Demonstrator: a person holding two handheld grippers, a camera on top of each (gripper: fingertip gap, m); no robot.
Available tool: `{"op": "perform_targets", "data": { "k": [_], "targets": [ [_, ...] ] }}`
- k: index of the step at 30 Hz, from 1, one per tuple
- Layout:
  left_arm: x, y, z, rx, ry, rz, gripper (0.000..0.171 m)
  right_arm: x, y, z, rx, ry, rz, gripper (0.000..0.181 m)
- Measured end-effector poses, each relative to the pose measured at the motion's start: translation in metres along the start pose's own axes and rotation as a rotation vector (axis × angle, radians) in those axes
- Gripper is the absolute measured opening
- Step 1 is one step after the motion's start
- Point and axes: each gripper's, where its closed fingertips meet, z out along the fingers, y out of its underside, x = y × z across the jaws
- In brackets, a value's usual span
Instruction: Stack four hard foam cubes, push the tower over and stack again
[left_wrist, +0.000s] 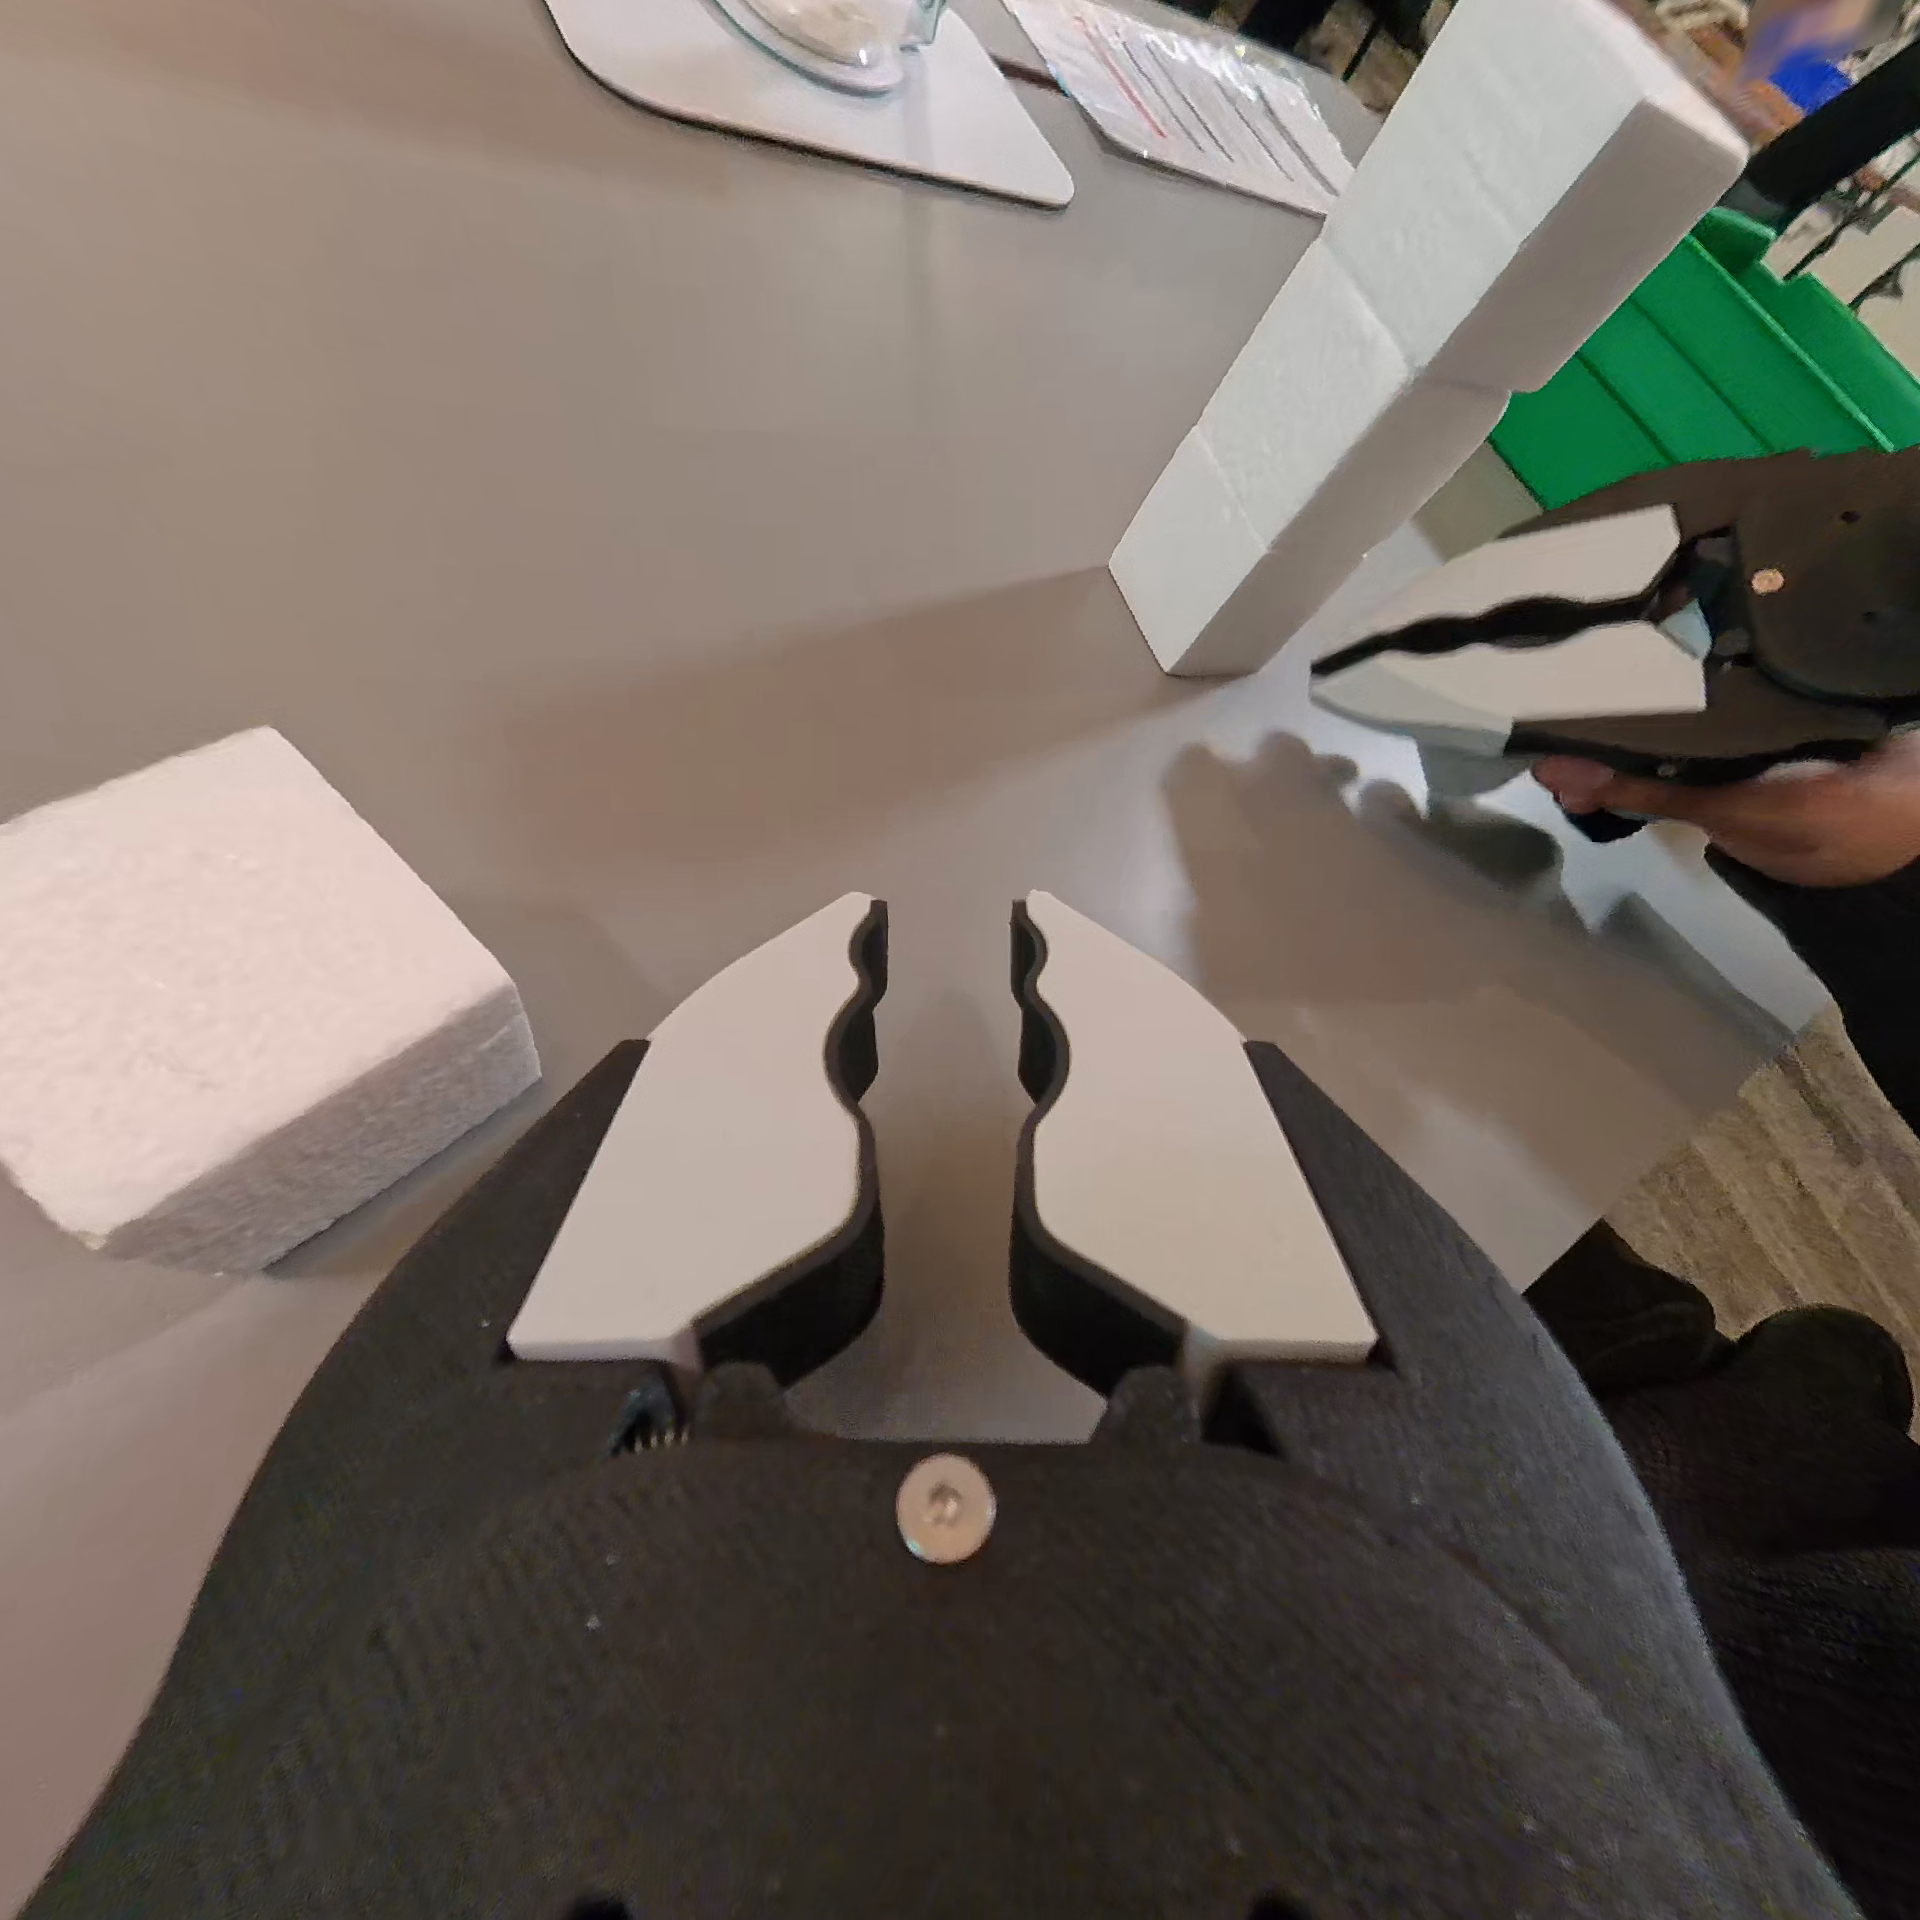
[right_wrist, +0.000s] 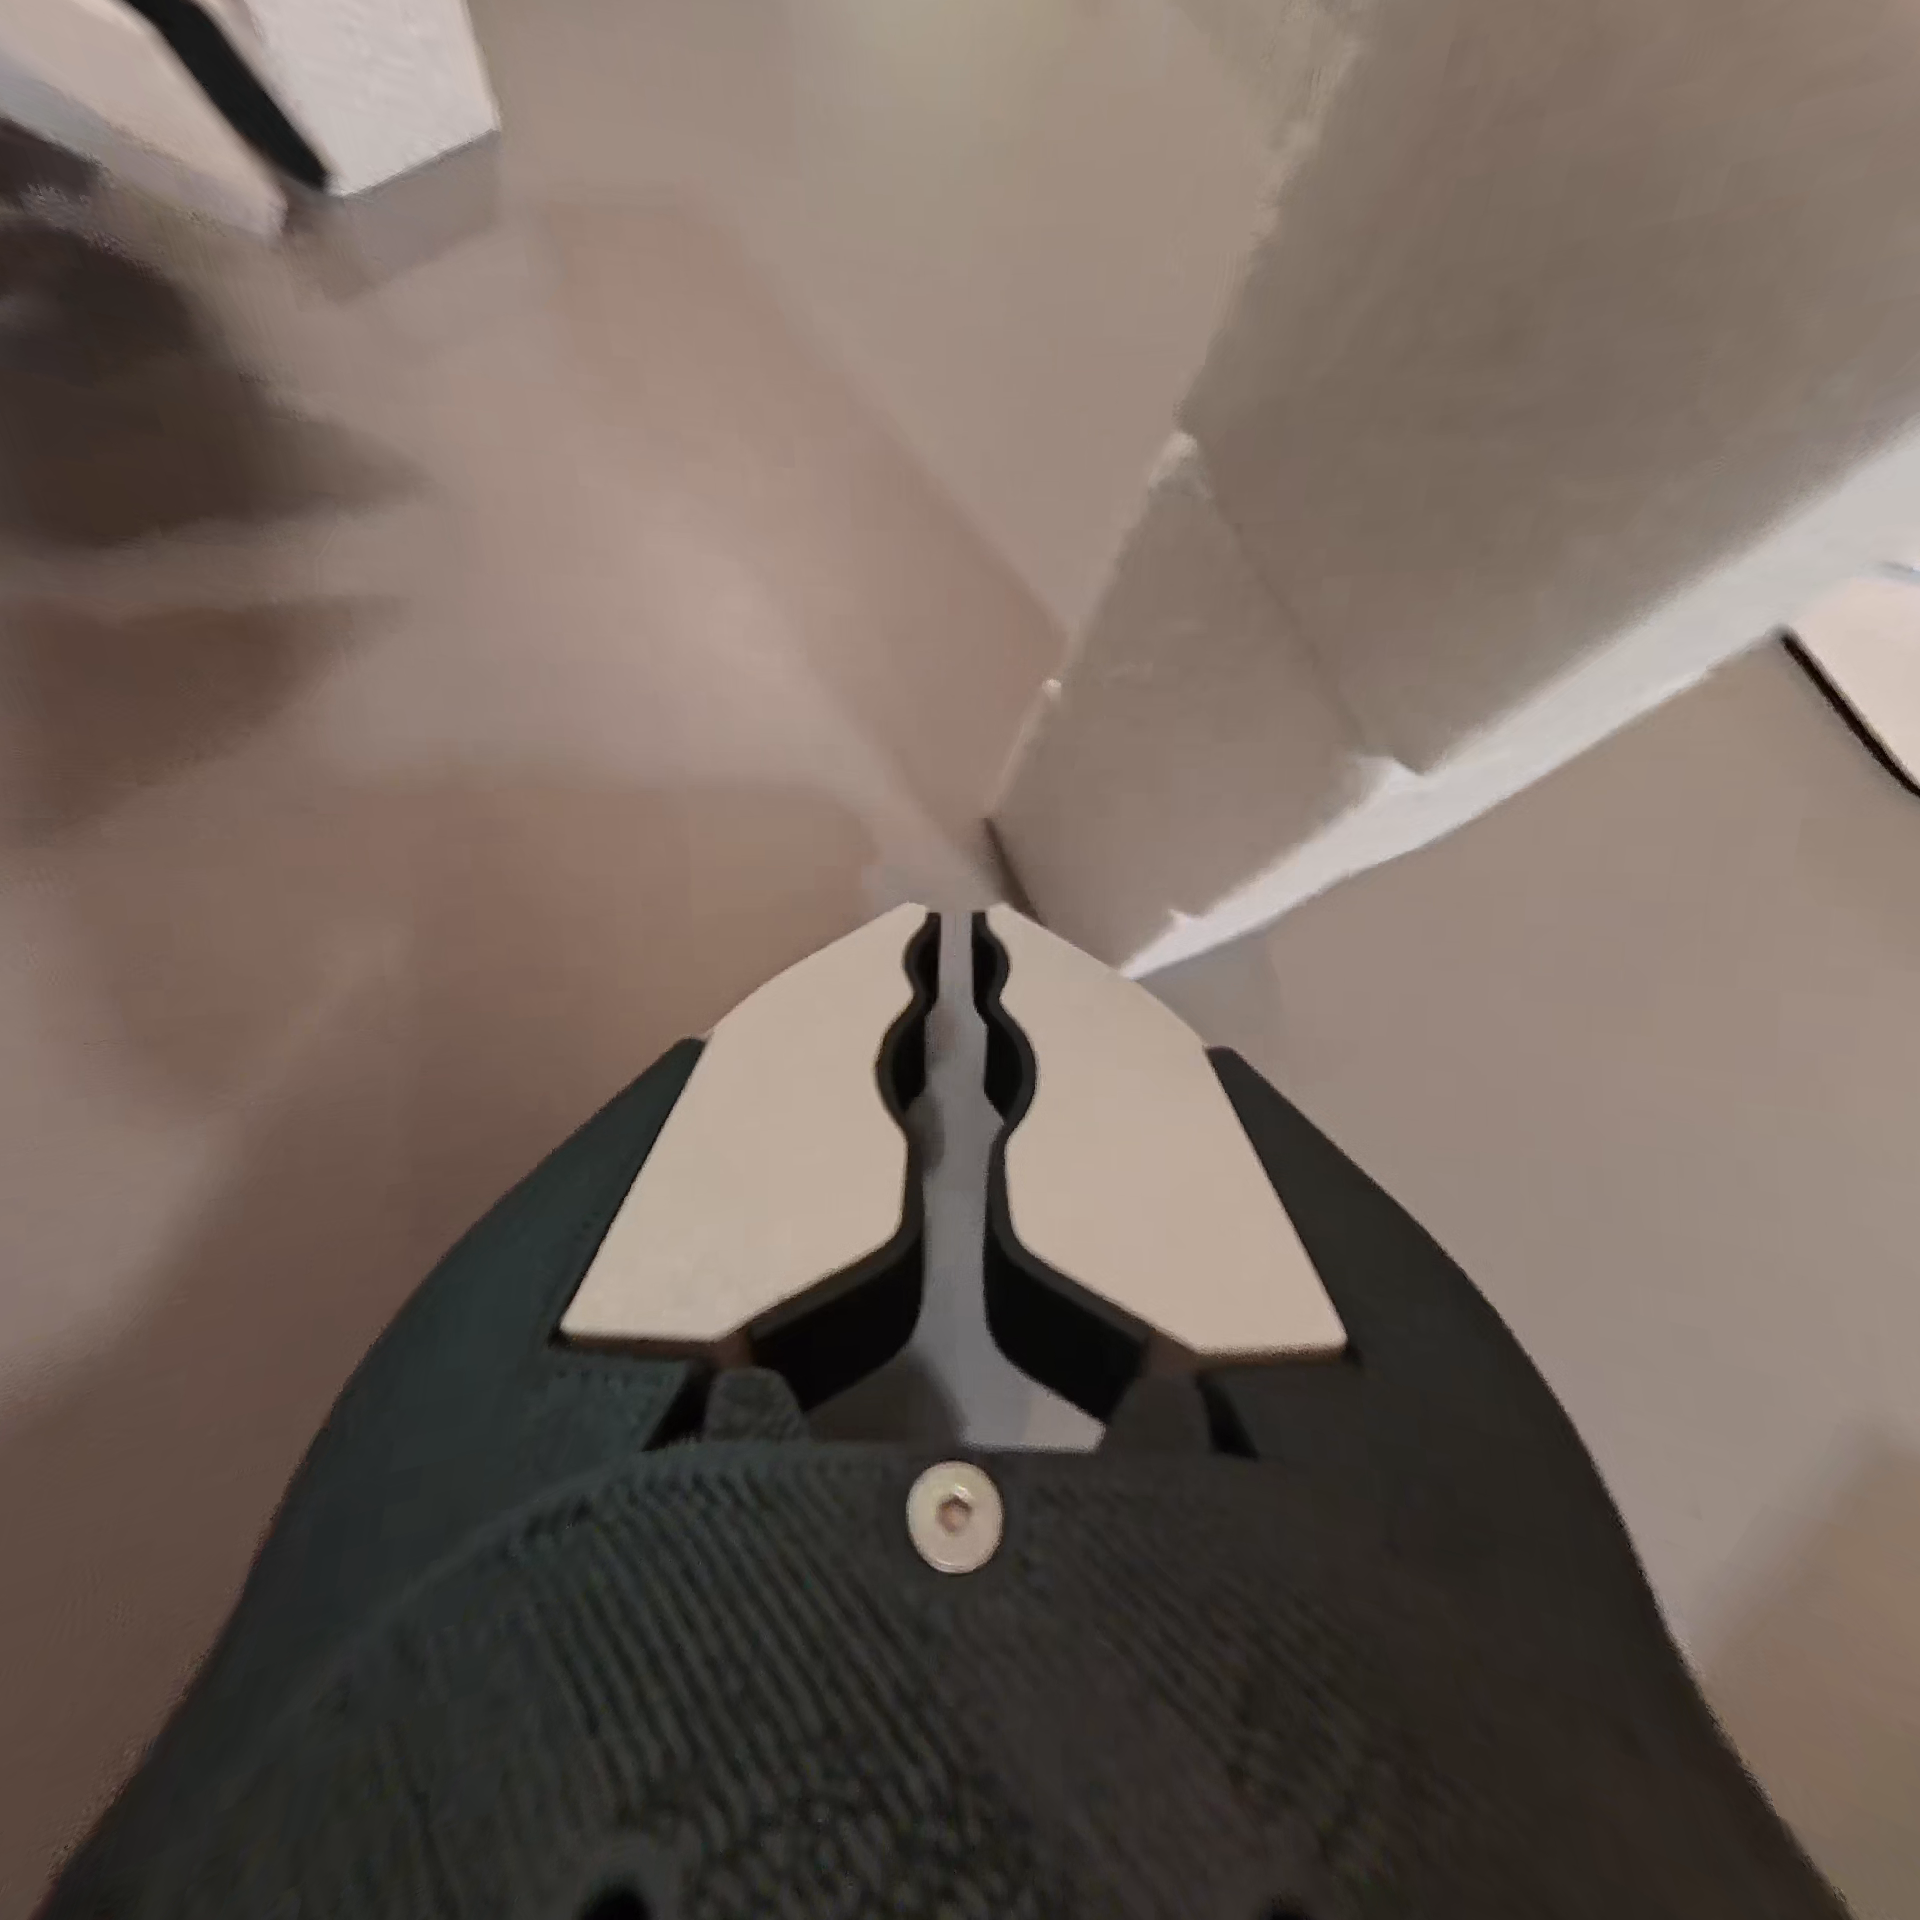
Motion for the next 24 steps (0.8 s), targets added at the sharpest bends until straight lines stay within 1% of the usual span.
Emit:
{"op": "perform_targets", "data": {
  "k": [1,2,4,6,8,9,12,14,17,19,20,21,22,24],
  "targets": [
    [0.000,-0.006,-0.003,0.034,0.000,0.000,0.022,-0.008,-0.004,0.001,0.010,-0.025,-0.006,0.008],
    [0.000,-0.017,-0.008,0.100,0.001,0.000,0.019,-0.015,-0.009,0.002,0.024,-0.044,-0.005,0.010],
    [-0.005,-0.043,-0.025,0.264,-0.020,-0.001,0.012,-0.036,-0.027,0.006,0.077,-0.099,0.007,0.017],
    [-0.020,-0.061,-0.043,0.387,-0.084,-0.016,0.009,-0.061,-0.052,0.013,0.145,-0.169,0.018,0.029],
    [-0.040,-0.071,-0.057,0.456,-0.163,-0.050,0.005,-0.084,-0.074,0.026,0.180,-0.228,0.010,0.044],
    [-0.050,-0.074,-0.063,0.476,-0.208,-0.063,0.000,-0.095,-0.084,0.035,0.181,-0.257,-0.003,0.049],
    [-0.078,-0.075,-0.074,0.471,-0.345,-0.053,0.001,-0.120,-0.111,0.063,0.169,-0.312,-0.084,0.059],
    [-0.089,-0.077,-0.081,0.485,-0.379,-0.035,0.001,-0.127,-0.127,0.086,0.160,-0.311,-0.148,0.069],
    [-0.101,-0.077,-0.086,0.487,-0.396,-0.039,0.007,-0.136,-0.139,0.129,0.088,-0.339,-0.194,0.090],
    [-0.108,-0.075,-0.086,0.475,-0.403,-0.058,0.010,-0.142,-0.142,0.151,0.025,-0.368,-0.218,0.090],
    [-0.110,-0.074,-0.086,0.470,-0.403,-0.068,0.011,-0.147,-0.144,0.156,0.013,-0.391,-0.232,0.084],
    [-0.112,-0.074,-0.086,0.467,-0.403,-0.075,0.011,-0.152,-0.149,0.156,0.025,-0.423,-0.240,0.058],
    [-0.114,-0.073,-0.087,0.464,-0.403,-0.080,0.012,-0.157,-0.153,0.152,0.038,-0.456,-0.232,0.057],
    [-0.117,-0.073,-0.088,0.467,-0.408,-0.092,0.012,-0.151,-0.158,0.141,0.054,-0.436,-0.204,0.057]
  ]
}}
